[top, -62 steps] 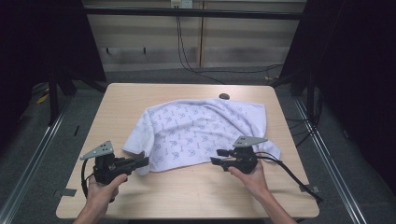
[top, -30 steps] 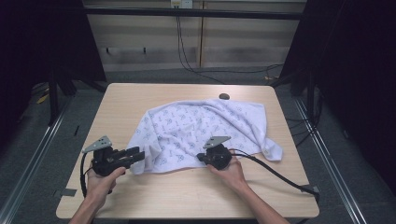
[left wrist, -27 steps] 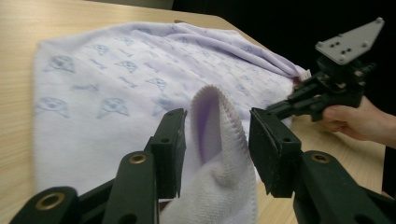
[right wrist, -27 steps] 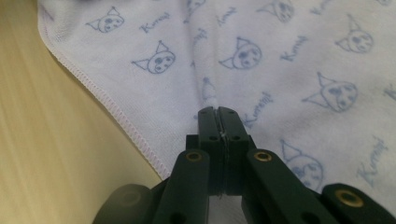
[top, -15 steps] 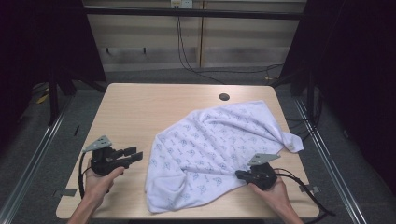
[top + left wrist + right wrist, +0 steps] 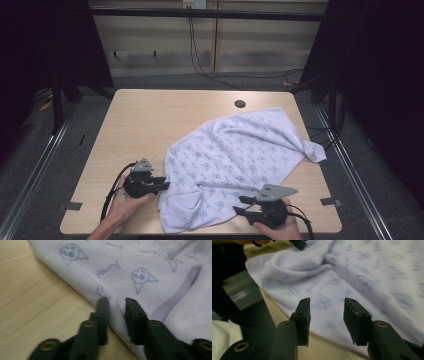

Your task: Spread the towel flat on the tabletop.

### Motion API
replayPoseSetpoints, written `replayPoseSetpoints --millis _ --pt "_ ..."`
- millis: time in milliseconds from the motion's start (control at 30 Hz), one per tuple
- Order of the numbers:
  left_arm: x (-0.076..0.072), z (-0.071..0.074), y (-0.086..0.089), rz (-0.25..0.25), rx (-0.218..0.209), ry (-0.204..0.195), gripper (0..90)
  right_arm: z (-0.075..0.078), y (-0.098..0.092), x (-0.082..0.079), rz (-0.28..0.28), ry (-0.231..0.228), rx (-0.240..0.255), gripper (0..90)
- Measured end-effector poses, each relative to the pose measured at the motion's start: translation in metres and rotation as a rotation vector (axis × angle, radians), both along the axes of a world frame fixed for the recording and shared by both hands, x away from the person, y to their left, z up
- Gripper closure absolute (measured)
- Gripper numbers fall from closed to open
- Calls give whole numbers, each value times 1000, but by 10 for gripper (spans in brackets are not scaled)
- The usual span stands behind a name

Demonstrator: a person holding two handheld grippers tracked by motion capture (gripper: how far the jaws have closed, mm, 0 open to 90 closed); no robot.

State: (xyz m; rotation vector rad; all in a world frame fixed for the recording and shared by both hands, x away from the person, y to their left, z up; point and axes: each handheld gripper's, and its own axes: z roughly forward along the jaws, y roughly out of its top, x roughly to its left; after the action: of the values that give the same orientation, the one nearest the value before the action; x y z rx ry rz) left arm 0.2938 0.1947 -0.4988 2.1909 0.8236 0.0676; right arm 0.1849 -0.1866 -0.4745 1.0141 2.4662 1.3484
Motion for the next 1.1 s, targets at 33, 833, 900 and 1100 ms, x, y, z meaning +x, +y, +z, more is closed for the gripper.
replayPoseSetpoints --millis 33,833,900,1100 --pt "-1 0 -1 -7 4 -5 803 -3 10 5 21 11 16 557" --pt "-30 38 62 61 -256 -19 851 -4 -10 -5 67 49 -59 888" --pt "-47 39 58 5 -280 6 839 -1 -24 -16 58 58 -60 886" --pt "-49 44 61 11 -323 -19 740 9 -37 -36 43 63 -67 860"
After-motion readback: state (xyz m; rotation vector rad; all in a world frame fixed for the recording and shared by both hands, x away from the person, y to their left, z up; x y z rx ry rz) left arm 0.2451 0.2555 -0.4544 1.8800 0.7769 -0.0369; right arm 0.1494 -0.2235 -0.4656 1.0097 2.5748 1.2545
